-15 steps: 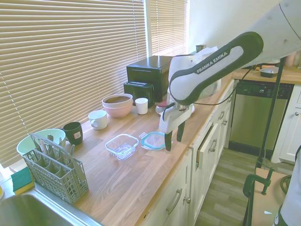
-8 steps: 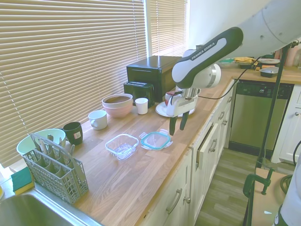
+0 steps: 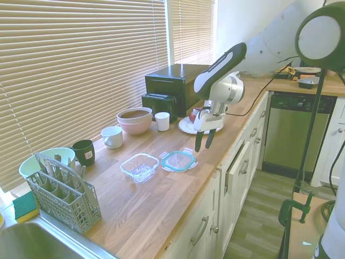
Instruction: Cover the lid of the food container
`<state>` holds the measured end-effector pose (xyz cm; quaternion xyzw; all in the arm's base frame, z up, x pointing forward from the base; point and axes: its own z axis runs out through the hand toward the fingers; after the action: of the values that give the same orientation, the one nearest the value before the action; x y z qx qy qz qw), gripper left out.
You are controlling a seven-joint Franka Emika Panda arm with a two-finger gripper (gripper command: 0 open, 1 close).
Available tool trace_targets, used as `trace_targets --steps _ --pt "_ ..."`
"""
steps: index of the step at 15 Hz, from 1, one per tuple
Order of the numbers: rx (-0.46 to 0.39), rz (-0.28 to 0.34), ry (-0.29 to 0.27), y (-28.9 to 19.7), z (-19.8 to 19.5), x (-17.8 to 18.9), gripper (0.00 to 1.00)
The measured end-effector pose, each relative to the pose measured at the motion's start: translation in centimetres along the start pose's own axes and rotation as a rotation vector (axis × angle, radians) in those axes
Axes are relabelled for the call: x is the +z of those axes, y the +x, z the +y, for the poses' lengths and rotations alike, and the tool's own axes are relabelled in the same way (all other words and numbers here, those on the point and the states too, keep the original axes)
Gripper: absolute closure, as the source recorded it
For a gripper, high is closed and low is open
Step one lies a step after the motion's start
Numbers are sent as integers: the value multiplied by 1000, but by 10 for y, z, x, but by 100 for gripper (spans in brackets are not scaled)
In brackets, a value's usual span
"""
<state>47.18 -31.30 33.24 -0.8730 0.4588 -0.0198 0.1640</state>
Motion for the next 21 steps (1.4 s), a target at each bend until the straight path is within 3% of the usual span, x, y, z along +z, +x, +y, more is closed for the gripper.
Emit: trace_targets --steps 6,14,21 --pt "-34 -22 48 26 -24 19 0" --pt "-68 -68 61 27 -57 32 0" --pt "-64 -71 60 25 -59 33 0"
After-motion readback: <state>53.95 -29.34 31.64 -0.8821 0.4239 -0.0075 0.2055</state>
